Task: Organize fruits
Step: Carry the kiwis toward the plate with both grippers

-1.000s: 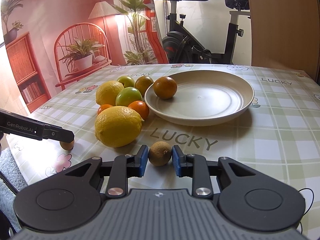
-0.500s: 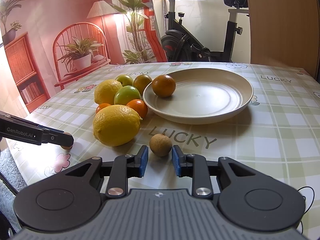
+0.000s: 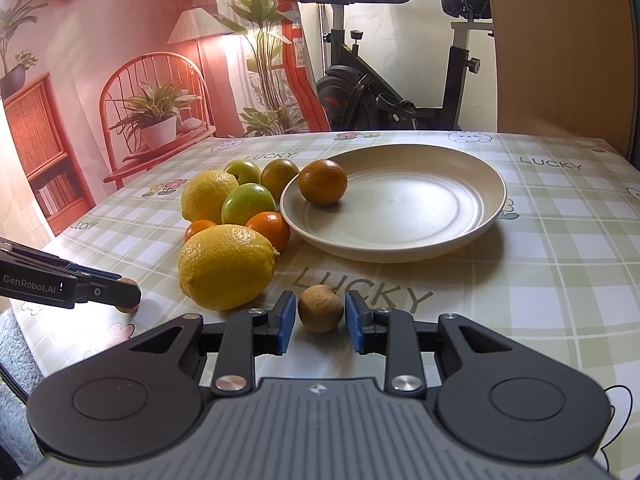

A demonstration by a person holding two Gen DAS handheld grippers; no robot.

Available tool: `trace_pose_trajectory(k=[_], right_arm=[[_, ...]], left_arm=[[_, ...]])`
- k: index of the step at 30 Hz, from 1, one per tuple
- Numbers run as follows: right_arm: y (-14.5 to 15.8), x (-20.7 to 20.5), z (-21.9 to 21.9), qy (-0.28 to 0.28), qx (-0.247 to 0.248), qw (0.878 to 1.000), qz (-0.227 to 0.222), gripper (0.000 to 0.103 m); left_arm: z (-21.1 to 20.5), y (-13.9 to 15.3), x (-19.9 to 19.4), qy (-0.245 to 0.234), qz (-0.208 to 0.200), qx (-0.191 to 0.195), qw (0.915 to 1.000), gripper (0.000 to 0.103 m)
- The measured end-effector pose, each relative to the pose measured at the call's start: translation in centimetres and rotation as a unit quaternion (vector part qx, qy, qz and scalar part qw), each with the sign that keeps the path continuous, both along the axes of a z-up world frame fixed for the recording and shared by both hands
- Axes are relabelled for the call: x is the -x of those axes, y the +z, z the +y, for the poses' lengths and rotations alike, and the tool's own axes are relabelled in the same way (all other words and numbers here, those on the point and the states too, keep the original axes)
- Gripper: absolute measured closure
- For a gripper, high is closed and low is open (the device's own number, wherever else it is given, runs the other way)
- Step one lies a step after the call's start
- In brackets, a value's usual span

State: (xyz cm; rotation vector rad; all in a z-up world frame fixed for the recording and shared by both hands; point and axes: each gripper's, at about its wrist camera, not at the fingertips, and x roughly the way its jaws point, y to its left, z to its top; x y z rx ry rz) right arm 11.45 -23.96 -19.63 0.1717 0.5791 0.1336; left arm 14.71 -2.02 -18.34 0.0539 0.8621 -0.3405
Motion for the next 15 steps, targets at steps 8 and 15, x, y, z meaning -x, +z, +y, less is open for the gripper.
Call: trace_pose_trajectory(k=[8, 15], right_arm=[[-0.19, 0.0, 0.06, 0.001, -0.001, 1.0, 0.002, 0.074], [-0.26, 0.03, -0.16, 0.001, -0.01, 1.0, 0.001, 0.074]], left_arm=[[-0.05, 0.0, -0.03, 0.0, 0.0, -0.001, 1.0, 0.073], [0.07, -0.03, 0.0, 0.003, -0.001, 0.001, 1.0, 0.073]])
